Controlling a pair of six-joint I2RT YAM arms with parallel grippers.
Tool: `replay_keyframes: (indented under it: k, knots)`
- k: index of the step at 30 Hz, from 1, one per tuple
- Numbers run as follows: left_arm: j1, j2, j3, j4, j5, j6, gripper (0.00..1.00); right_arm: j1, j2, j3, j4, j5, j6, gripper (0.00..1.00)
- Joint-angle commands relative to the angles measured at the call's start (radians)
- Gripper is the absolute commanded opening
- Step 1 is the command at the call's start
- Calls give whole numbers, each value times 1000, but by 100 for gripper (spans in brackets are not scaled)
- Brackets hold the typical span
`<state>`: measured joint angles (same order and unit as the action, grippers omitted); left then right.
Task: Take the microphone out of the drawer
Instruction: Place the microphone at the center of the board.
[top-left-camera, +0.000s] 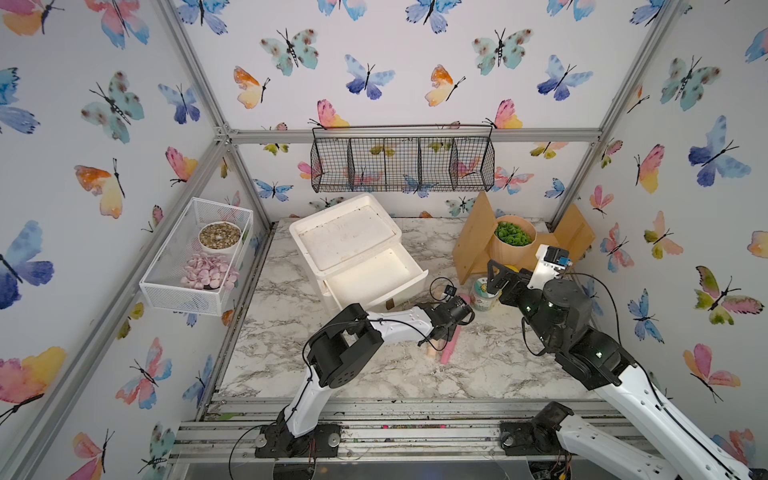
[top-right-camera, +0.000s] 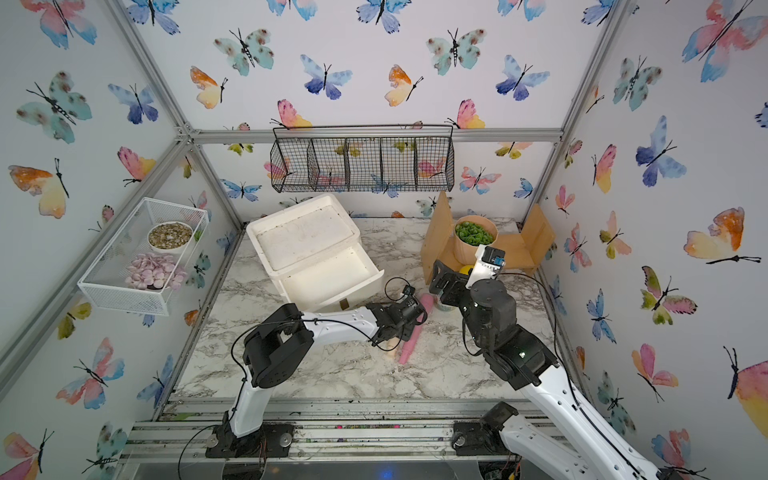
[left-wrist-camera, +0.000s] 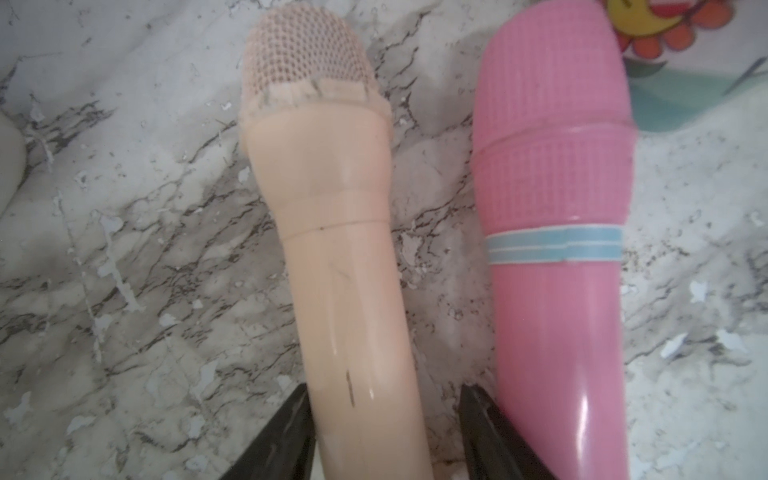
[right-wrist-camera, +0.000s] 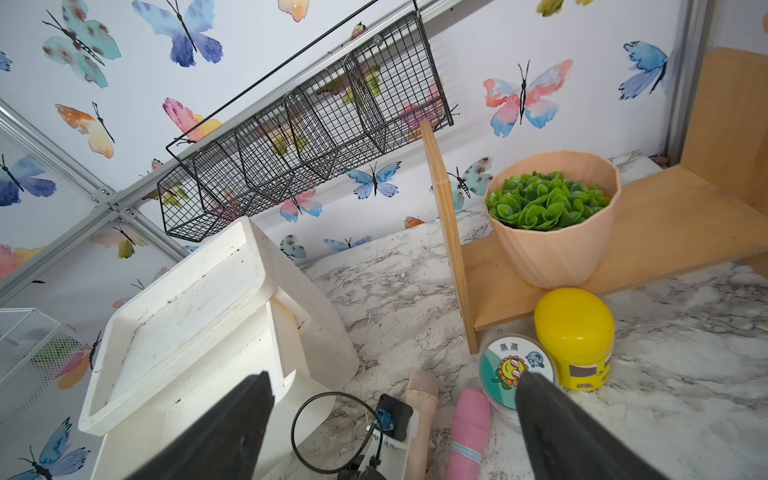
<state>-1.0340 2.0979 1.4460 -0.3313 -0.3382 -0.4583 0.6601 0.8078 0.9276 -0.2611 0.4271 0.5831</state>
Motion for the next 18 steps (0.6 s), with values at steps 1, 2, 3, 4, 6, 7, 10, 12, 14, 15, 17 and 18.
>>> replay_keyframes:
  k: [1, 2, 3, 4, 6, 7, 10, 12, 14, 15, 17, 18]
  knots:
    - [4, 22, 24, -11, 35, 5, 61, -2, -1, 17, -17, 16, -6, 98]
    - [3, 24, 25, -12, 37, 6, 64, -4, -1, 18, -18, 15, -6, 98]
    - [5, 25, 25, -12, 38, 6, 66, -3, -1, 19, -17, 15, -6, 98]
    - [5, 24, 25, -12, 40, 5, 67, -3, -1, 19, -17, 14, -6, 98]
    - [5, 25, 24, -13, 42, 5, 68, -3, -1, 19, -17, 13, -6, 98]
    - [5, 25, 22, -13, 41, 4, 70, -2, 0, 19, -17, 12, -5, 98]
    - [5, 21, 18, -12, 41, 1, 72, -3, 1, 20, -17, 5, -4, 98]
    - [5, 16, 19, -17, 41, -2, 72, -3, 1, 20, -17, 0, -2, 98]
    - [5, 8, 27, -26, 35, -1, 72, -3, 2, 20, -17, -7, -2, 98]
    - [5, 3, 33, -29, 30, 1, 72, -3, 4, 22, -17, -9, -2, 98]
    - [5, -10, 50, -44, 18, 3, 71, -2, 9, 24, -17, -18, -2, 98]
    - [5, -15, 60, -53, 12, 4, 71, -3, 11, 26, -17, -22, -2, 98]
